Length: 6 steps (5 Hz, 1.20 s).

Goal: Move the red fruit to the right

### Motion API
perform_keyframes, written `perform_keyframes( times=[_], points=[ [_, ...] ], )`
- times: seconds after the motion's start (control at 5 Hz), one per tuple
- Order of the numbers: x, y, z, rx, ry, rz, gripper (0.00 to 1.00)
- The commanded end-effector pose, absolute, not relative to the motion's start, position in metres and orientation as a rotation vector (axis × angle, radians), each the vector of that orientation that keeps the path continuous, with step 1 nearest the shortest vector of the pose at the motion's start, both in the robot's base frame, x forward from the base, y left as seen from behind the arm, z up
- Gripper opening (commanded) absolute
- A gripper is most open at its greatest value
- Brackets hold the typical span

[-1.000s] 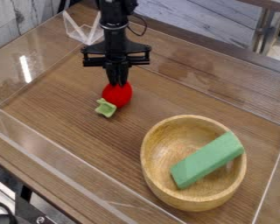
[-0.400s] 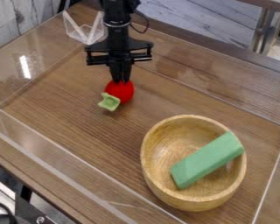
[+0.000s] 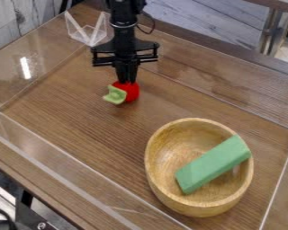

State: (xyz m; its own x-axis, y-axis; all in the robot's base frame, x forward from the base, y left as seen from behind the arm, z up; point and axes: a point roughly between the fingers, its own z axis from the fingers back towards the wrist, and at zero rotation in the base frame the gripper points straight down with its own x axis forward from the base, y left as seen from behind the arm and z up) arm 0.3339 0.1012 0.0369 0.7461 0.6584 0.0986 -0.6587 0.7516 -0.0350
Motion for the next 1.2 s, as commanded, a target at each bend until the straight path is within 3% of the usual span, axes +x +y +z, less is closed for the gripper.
perform_keyframes(
  times=[0.0,0.4,1.0],
  points=[
    [0.340,0.113,0.027,-0.006,-0.120,0.725,0.00],
    [0.326,0.114,0.021,0.003,-0.097,0.808,0.00],
    [0.325,0.069,0.063,-0.114,-0.061,0.883,0.00]
  ],
)
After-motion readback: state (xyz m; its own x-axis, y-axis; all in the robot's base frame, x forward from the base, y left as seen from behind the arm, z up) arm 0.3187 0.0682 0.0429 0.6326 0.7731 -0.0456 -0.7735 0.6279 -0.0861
